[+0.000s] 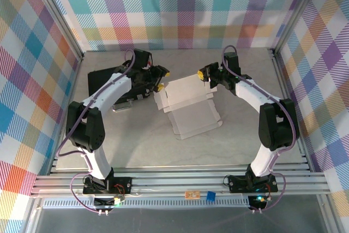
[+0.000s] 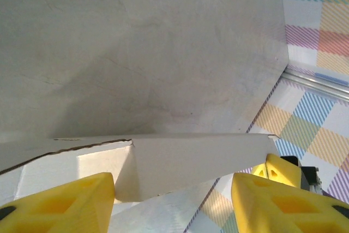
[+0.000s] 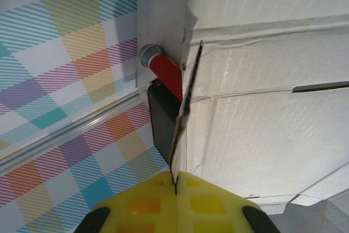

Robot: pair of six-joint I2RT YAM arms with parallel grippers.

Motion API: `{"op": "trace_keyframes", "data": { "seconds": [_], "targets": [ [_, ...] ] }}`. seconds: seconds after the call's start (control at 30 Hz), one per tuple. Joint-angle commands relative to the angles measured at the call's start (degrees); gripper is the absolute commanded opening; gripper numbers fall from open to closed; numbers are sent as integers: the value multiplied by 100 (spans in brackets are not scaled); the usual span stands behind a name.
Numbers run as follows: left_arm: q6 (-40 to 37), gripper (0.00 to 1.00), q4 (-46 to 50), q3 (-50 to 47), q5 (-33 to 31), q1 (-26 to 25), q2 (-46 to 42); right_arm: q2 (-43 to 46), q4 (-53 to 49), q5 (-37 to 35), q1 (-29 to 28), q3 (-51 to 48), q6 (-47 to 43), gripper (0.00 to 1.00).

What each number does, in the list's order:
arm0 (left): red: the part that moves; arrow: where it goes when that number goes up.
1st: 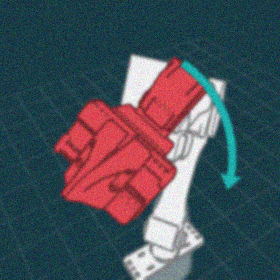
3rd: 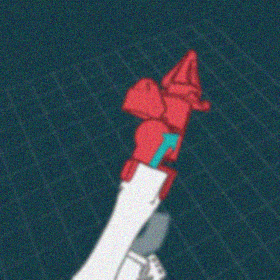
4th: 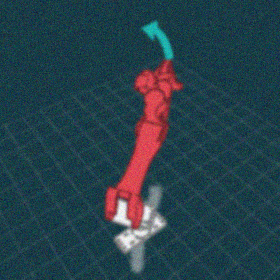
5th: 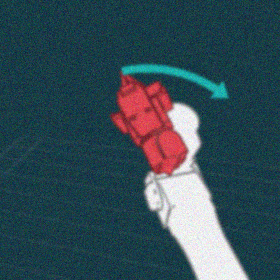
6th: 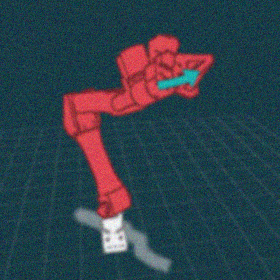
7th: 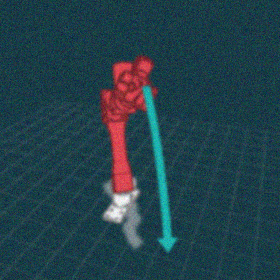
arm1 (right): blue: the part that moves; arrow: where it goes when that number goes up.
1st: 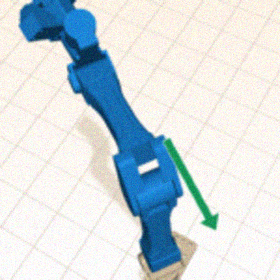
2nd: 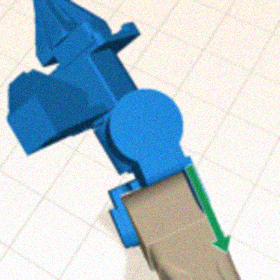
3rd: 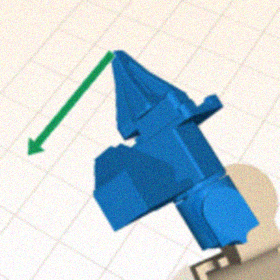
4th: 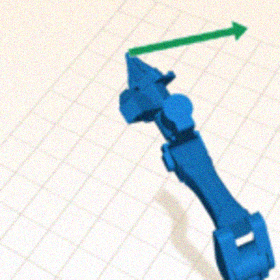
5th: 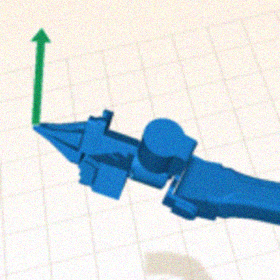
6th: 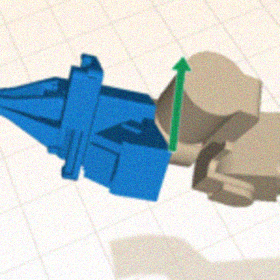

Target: Fold the paper box

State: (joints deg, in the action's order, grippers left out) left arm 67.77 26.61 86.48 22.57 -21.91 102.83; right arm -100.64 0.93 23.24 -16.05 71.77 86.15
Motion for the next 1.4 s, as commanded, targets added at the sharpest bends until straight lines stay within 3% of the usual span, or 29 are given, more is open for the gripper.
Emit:
{"op": "trace_keyframes", "data": {
  "seconds": [0.0,0.2,0.6,0.73,0.83,0.93,1.17,1.37],
  "targets": [
    [198,57,-162,-116,204,-85,62,4,26,66,33,178,-20,0],
    [296,49,-250,-133,153,-85,126,34,35,57,29,118,-2,0],
    [580,0,-401,-412,-62,-15,10,90,137,66,33,-22,77,0],
    [761,0,-594,-576,-146,-6,-91,173,116,47,26,-93,77,0],
    [817,0,-657,-624,-169,-6,-114,375,429,-183,-105,-395,174,34],
    [793,0,-648,-612,-191,-6,-125,479,797,-408,-353,-687,294,50],
    [734,0,-603,-540,-138,-6,-87,194,967,-408,-616,-621,446,49],
    [712,0,-613,-505,-100,-6,-78,-77,832,-479,-714,-411,455,39]
  ]
}}
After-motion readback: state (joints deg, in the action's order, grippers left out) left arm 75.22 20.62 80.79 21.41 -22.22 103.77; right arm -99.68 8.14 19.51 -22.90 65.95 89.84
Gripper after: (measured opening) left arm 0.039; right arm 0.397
